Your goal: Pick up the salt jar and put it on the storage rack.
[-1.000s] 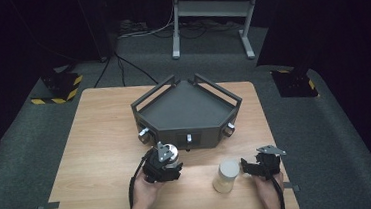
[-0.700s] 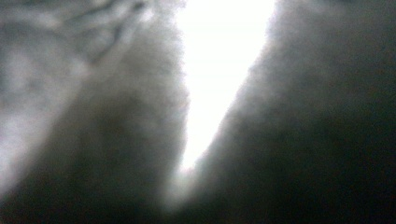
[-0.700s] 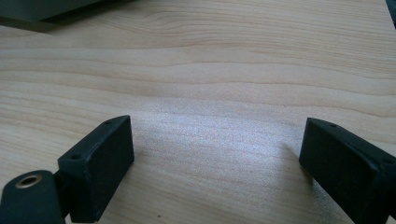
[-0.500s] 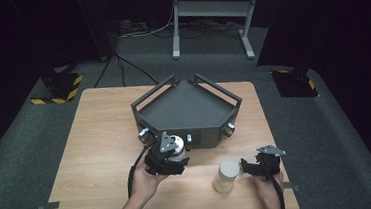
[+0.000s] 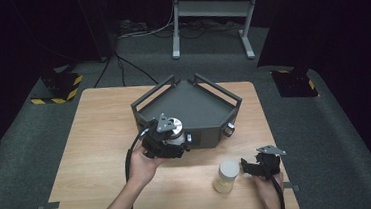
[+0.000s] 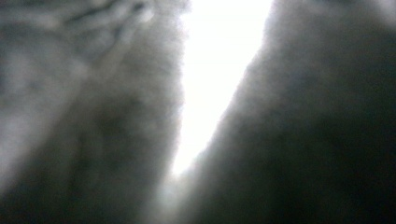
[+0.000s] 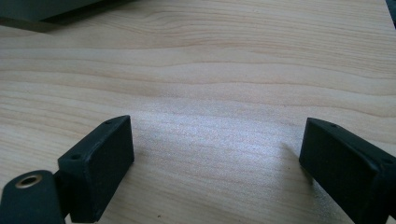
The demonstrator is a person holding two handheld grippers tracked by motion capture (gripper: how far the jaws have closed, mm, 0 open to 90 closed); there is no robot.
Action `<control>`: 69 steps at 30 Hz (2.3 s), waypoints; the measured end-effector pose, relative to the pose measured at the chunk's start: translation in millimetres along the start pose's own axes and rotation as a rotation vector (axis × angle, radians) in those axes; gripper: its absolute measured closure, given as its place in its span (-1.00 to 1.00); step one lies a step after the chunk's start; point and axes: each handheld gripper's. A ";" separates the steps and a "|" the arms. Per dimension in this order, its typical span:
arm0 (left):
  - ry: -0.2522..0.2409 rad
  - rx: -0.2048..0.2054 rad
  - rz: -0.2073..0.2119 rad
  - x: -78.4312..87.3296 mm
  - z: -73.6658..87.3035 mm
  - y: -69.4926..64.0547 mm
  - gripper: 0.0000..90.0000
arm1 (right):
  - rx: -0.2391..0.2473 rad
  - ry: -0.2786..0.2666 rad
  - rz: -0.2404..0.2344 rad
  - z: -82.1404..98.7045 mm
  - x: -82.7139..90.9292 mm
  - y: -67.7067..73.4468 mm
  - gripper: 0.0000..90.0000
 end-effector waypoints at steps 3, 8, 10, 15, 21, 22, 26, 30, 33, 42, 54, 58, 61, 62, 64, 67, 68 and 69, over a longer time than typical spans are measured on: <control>-0.005 0.027 0.000 1.2 -5.3 7.2 -0.32 | 0.000 0.000 0.000 0.0 0.0 0.0 -0.78; -0.006 0.050 -0.025 0.3 -15.0 13.8 -0.32 | 0.000 0.000 0.000 0.0 0.0 0.0 -0.78; -0.005 0.063 -0.036 -1.7 -18.6 15.4 -0.33 | 0.000 0.000 0.000 0.0 0.0 0.0 -0.78; 0.003 0.086 -0.079 -10.3 -28.3 17.8 -0.33 | 0.000 0.000 0.000 0.0 0.1 0.2 -0.78; -0.002 0.137 -0.099 -24.0 -36.2 25.8 -0.33 | 0.000 0.000 0.000 0.1 0.1 0.2 -0.77; -0.004 0.148 -0.099 -26.7 -36.7 27.4 -0.32 | 0.000 0.000 -0.001 0.2 0.2 0.1 -0.77; 0.014 0.167 -0.123 -37.6 -42.0 29.5 -0.33 | 0.001 -0.001 -0.001 0.2 0.2 0.1 -0.77; 0.014 0.198 -0.140 -47.9 -43.4 31.8 -0.33 | 0.001 -0.001 -0.001 0.2 0.2 0.0 -0.77; 0.019 0.212 -0.150 -54.1 -44.6 32.5 -0.33 | 0.001 -0.001 -0.001 0.2 0.2 0.1 -0.77; 0.038 0.228 -0.163 -65.5 -47.2 33.7 -0.33 | 0.001 -0.001 -0.001 0.2 0.2 0.1 -0.77; 0.043 0.224 -0.175 -70.6 -43.0 34.2 -0.33 | 0.008 -0.003 -0.002 0.5 0.1 -0.4 -0.76; 0.045 0.223 -0.172 -70.4 -43.1 35.3 -0.33 | 0.008 -0.003 -0.002 0.5 0.1 -0.3 -0.76; 0.032 0.213 -0.166 -72.1 -39.0 36.9 -0.33 | 0.008 -0.003 -0.002 0.5 0.1 -0.3 -0.76; 0.021 0.208 -0.166 -72.7 -35.9 37.3 -0.33 | 0.008 -0.003 -0.002 0.5 0.1 -0.3 -0.76; 0.016 0.213 -0.167 -73.3 -34.7 36.2 -0.33 | 0.009 -0.003 -0.002 0.6 0.1 -0.2 -0.76; 0.017 0.213 -0.168 -73.2 -35.0 36.1 -0.33 | 0.009 -0.003 -0.002 0.6 0.1 -0.2 -0.76; 0.017 0.213 -0.168 -73.2 -35.2 36.0 -0.33 | 0.009 -0.003 -0.002 0.6 0.1 -0.2 -0.76; 0.017 0.214 -0.168 -73.2 -35.0 36.0 -0.33 | 0.009 -0.003 -0.001 0.6 0.1 -0.2 -0.76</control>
Point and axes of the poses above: each handheld gripper's, and its own axes: x roughly backward along the jaws, z roughly out of its underside, y roughly to its left, and after that the axes turned 14 degrees about y, right-handed
